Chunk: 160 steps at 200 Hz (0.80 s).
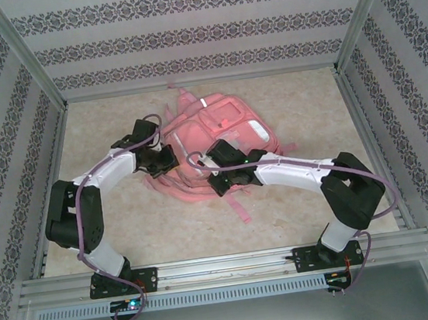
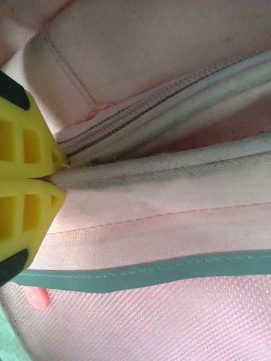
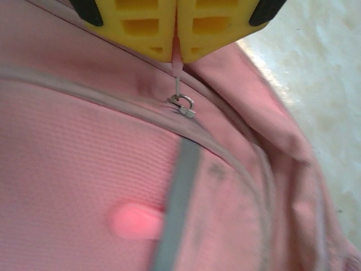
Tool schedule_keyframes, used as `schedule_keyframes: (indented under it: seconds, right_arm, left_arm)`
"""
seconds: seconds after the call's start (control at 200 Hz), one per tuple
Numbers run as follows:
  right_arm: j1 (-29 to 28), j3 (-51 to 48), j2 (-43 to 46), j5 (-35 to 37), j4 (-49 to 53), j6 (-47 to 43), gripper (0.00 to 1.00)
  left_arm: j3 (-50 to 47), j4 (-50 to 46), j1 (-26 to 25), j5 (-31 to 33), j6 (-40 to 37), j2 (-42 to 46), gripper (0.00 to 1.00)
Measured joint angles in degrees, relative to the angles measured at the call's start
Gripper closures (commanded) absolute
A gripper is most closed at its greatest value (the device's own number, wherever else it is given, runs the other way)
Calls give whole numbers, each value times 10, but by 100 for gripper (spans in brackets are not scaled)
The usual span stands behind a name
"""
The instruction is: Pack the student bag
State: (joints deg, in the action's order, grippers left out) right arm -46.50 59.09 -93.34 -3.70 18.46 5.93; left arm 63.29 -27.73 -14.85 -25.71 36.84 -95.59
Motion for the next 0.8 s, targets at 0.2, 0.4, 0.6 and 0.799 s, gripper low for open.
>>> schedule_keyframes:
  seconds: [0.2,0.4,0.6,0.799]
  right_arm:
    - [12,-5,9,16,-4,-17,100]
    - [19,-5,10,19,-2,-18,76]
    - [40,-32,75,17,27,-18,26]
    - [102,-37,233,14,12,-16,2]
  left_arm:
    - [61,-54,4,-22,-101,-46,100]
    - [95,-79,10,-49,-158,-66,59]
    - [98,-83,30,-47,-165,-2,1]
    - [81,-38,35,54,-188,189,1]
